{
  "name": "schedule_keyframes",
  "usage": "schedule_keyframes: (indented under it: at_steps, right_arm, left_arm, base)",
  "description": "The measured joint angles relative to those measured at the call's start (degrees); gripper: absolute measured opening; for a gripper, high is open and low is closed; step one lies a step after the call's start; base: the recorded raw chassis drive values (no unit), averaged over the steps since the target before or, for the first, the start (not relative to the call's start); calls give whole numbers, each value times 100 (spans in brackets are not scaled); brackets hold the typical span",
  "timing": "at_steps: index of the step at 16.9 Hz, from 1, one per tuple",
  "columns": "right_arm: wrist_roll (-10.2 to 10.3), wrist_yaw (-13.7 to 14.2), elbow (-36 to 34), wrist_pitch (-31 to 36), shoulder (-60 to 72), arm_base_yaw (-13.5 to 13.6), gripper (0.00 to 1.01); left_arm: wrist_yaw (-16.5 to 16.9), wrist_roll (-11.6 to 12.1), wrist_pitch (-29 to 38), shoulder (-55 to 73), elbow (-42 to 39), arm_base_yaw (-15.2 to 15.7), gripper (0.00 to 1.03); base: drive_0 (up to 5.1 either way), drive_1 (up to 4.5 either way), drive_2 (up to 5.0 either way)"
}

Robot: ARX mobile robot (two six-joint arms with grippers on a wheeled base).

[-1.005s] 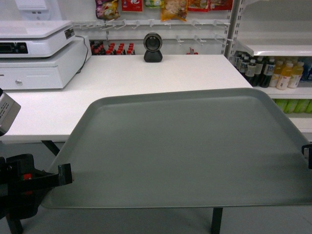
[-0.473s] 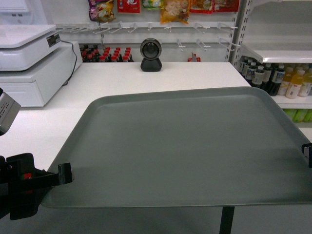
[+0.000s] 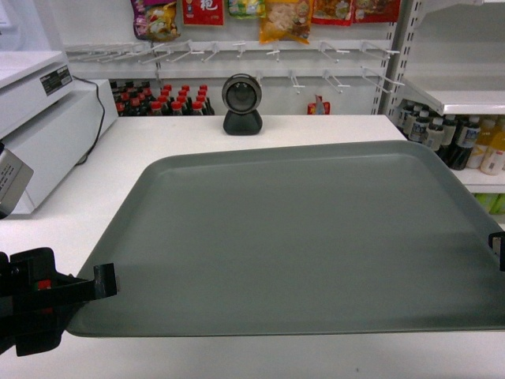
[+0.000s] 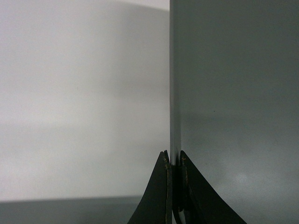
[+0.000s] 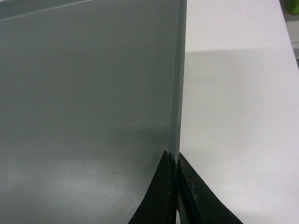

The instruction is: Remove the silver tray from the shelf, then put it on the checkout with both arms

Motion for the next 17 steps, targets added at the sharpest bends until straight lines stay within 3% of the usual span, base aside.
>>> schedule_keyframes:
  at_steps: [17]
  right_arm:
    - [2, 2, 2, -2, 28, 0, 3]
  left_arm:
    - [-2, 2, -2, 22, 11, 0, 3]
  base:
    - [-1, 404, -406]
